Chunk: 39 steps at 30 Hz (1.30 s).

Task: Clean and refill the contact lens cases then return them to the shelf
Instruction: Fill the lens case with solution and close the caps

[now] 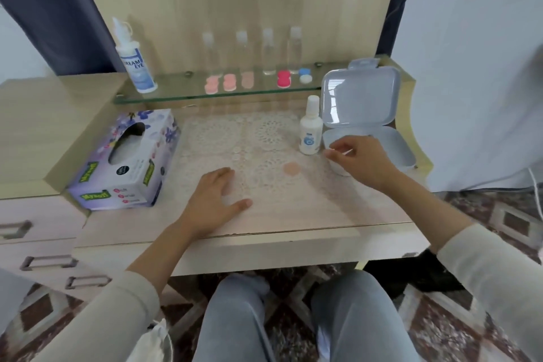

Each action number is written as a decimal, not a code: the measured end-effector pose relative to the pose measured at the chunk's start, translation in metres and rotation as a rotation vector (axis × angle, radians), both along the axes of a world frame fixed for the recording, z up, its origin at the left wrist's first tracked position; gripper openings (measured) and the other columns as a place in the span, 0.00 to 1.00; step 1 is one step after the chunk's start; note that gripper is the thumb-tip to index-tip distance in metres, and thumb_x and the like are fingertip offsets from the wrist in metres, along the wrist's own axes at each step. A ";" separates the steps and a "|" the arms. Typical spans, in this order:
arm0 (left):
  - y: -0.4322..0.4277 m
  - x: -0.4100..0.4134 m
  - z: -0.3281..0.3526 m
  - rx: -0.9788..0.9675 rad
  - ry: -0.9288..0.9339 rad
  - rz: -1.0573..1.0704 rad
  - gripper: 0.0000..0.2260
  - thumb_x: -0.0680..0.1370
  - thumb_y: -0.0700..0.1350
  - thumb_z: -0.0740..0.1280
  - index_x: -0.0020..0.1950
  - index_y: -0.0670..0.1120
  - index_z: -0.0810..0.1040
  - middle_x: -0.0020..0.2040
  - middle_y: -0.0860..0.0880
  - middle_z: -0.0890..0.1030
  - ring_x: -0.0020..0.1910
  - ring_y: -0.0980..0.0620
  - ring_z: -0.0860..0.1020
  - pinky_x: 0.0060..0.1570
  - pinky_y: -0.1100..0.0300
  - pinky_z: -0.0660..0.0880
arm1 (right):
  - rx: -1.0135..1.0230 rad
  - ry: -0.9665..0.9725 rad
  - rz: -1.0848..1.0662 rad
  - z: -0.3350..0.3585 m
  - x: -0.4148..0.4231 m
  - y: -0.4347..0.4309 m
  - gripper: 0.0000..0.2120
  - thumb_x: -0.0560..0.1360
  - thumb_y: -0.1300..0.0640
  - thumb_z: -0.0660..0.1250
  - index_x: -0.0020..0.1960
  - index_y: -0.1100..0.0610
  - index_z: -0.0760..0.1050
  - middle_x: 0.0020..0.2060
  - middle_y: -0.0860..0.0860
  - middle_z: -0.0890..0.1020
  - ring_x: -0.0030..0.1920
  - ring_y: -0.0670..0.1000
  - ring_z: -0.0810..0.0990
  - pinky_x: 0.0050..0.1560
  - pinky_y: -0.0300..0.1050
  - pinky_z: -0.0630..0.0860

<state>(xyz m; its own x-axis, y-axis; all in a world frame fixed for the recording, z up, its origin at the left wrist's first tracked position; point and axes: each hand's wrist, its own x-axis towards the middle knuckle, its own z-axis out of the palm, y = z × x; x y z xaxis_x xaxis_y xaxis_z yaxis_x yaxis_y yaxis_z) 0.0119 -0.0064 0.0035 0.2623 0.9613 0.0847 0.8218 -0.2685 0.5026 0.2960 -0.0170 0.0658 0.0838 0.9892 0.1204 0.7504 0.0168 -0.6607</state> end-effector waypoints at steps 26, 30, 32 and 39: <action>0.005 -0.003 -0.007 0.085 -0.054 -0.008 0.41 0.61 0.71 0.57 0.68 0.48 0.69 0.69 0.55 0.66 0.67 0.58 0.59 0.65 0.67 0.53 | 0.162 0.267 -0.099 -0.009 -0.019 0.052 0.18 0.65 0.55 0.76 0.52 0.55 0.75 0.45 0.47 0.79 0.43 0.46 0.77 0.46 0.35 0.74; 0.013 -0.006 0.003 -0.026 -0.103 0.002 0.33 0.69 0.65 0.66 0.67 0.47 0.70 0.68 0.54 0.68 0.67 0.57 0.61 0.63 0.67 0.53 | 0.153 0.312 0.000 -0.002 -0.027 0.024 0.17 0.64 0.57 0.76 0.50 0.55 0.75 0.43 0.45 0.79 0.41 0.40 0.77 0.42 0.28 0.73; 0.019 -0.004 0.012 -0.043 -0.123 0.022 0.28 0.71 0.60 0.68 0.66 0.47 0.71 0.67 0.51 0.70 0.66 0.54 0.64 0.63 0.65 0.57 | 0.136 0.293 0.036 -0.005 -0.031 0.010 0.18 0.64 0.57 0.76 0.51 0.57 0.75 0.43 0.45 0.79 0.41 0.39 0.77 0.43 0.29 0.74; 0.020 0.038 0.073 0.183 -0.213 -0.061 0.15 0.76 0.50 0.65 0.62 0.48 0.75 0.59 0.52 0.77 0.53 0.57 0.74 0.59 0.60 0.67 | 0.113 0.331 0.098 -0.028 -0.042 -0.015 0.18 0.63 0.60 0.77 0.50 0.54 0.76 0.41 0.44 0.79 0.43 0.44 0.78 0.43 0.30 0.76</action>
